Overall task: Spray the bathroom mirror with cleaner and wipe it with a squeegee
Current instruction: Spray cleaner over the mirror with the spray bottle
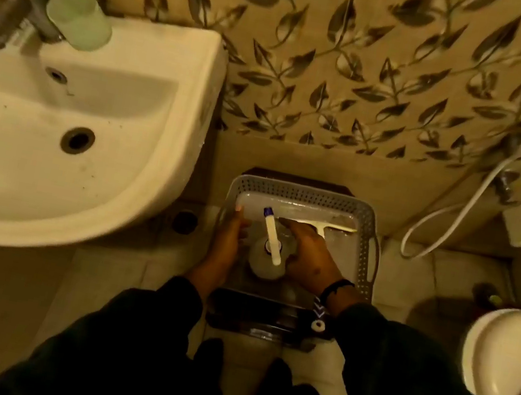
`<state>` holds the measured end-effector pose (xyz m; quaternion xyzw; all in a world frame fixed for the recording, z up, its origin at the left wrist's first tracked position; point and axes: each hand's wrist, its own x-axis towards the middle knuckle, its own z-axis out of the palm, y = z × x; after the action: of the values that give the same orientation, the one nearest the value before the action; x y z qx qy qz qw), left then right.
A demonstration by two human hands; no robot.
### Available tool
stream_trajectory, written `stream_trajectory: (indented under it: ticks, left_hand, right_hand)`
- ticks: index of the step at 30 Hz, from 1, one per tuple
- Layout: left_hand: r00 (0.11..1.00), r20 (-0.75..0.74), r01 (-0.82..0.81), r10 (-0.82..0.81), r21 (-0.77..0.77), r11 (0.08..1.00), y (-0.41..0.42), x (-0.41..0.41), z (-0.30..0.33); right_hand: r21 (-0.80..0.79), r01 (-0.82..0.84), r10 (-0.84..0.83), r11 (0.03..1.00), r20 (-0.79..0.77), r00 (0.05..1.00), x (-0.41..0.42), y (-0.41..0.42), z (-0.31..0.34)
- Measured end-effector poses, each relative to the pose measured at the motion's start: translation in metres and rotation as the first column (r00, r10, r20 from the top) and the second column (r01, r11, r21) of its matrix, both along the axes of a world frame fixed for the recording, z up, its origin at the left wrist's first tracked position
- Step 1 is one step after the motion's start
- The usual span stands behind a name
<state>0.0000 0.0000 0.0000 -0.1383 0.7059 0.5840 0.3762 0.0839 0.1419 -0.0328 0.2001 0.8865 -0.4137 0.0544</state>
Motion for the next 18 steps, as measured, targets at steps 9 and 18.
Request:
stream_trajectory:
  ticks: [9, 18]
  left_hand:
    - [0.998, 0.056, -0.001, -0.003, 0.083, 0.997, 0.009, 0.006, -0.036]
    - [0.999, 0.039, 0.000, -0.004, 0.096, 0.995, 0.011, 0.003, -0.021]
  right_hand:
    - [-0.143, 0.024, -0.032, 0.989, -0.058, 0.998, 0.000, -0.027, -0.017]
    - [-0.123, 0.069, -0.075, 0.990, -0.048, 0.996, -0.007, -0.025, -0.004]
